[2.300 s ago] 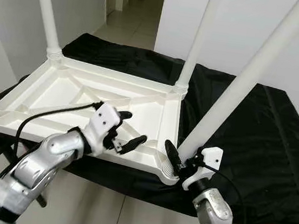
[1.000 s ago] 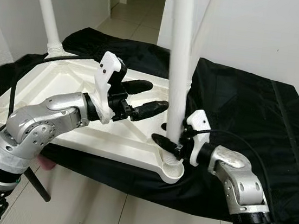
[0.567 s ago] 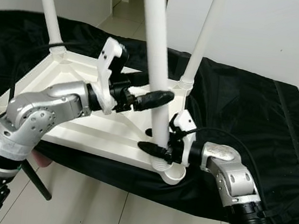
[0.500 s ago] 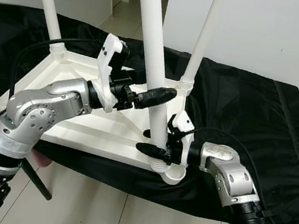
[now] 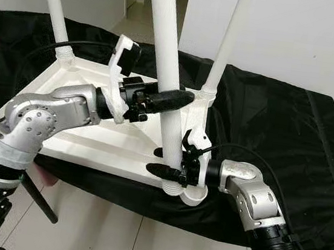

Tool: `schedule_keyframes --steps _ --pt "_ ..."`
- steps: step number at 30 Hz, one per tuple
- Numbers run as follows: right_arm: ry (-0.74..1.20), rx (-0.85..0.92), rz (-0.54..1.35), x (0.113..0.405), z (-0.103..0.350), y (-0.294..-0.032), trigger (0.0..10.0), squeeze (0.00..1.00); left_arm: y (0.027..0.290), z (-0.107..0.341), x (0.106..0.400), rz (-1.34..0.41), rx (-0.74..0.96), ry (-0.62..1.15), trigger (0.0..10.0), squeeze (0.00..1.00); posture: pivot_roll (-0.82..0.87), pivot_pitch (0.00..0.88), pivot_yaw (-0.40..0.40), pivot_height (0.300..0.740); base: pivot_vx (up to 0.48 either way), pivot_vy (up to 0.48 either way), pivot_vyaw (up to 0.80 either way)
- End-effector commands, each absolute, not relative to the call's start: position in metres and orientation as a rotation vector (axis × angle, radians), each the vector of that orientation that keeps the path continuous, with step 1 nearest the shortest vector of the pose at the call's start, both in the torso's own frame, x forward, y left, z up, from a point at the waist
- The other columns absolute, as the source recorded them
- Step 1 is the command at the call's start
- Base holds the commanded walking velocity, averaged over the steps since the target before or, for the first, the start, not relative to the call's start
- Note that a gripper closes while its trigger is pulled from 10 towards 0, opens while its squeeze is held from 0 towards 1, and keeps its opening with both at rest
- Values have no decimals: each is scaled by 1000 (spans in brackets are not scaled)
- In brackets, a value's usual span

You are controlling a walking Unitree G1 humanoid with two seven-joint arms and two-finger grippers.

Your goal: Building children table

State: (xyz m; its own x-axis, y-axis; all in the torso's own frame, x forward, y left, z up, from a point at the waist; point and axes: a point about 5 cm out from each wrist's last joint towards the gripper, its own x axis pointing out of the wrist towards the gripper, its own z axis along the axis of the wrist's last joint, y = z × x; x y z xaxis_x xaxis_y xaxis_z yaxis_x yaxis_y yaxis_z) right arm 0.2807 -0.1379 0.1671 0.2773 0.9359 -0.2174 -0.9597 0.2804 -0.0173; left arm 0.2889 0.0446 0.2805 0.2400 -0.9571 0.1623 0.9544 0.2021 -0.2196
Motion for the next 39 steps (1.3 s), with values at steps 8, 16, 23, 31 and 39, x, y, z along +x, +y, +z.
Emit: schedule_keyframes --steps 8,16,23,31,39 --pt "150 -168 1215 291 175 -140 10000 0 39 292 271 -1761 -285 -52 10000 0 -19 0 -52 740 0 0 0" --pt "31 -114 1047 304 187 -138 10000 1000 35 304 302 -1489 -310 80 10000 0 -17 0 -37 740 0 0 0" --pt "-15 -113 935 310 191 -130 10000 0 31 316 321 -1303 -304 101 10000 0 -32 0 -28 740 0 0 0" --pt "-72 -93 756 318 195 -117 10000 0 24 335 328 -1171 -339 8 10000 0 -37 0 -9 740 0 0 0" --pt "-117 -57 561 330 201 -102 10000 0 9 341 329 -1015 -258 -59 10000 0 -23 0 -17 740 0 0 0"
